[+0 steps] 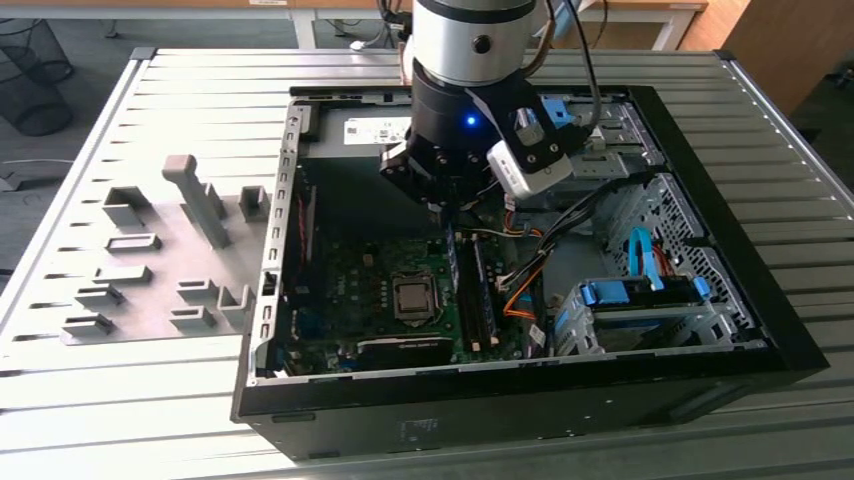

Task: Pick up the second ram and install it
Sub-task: 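Insert the second ram into the second slot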

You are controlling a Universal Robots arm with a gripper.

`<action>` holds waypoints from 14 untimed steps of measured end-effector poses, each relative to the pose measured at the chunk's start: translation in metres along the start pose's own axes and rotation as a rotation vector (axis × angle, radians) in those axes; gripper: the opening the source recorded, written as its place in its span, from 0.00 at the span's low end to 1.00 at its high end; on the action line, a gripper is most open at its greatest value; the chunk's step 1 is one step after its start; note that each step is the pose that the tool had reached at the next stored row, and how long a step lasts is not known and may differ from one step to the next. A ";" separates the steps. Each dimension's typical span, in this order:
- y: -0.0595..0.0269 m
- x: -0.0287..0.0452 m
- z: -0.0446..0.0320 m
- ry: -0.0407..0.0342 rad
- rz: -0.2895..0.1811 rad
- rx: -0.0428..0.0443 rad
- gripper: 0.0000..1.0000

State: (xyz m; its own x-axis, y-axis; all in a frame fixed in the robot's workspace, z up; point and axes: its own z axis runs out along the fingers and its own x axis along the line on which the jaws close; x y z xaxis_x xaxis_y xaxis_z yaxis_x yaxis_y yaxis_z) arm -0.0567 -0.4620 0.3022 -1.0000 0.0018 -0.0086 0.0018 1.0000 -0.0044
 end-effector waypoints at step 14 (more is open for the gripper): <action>-0.0002 -0.0075 0.0229 0.0001 -0.009 0.0001 0.14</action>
State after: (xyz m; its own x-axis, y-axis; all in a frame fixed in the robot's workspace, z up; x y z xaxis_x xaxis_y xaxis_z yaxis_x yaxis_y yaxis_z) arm -0.0490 -0.4623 0.2793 -0.9999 -0.0074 -0.0084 -0.0073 1.0000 -0.0046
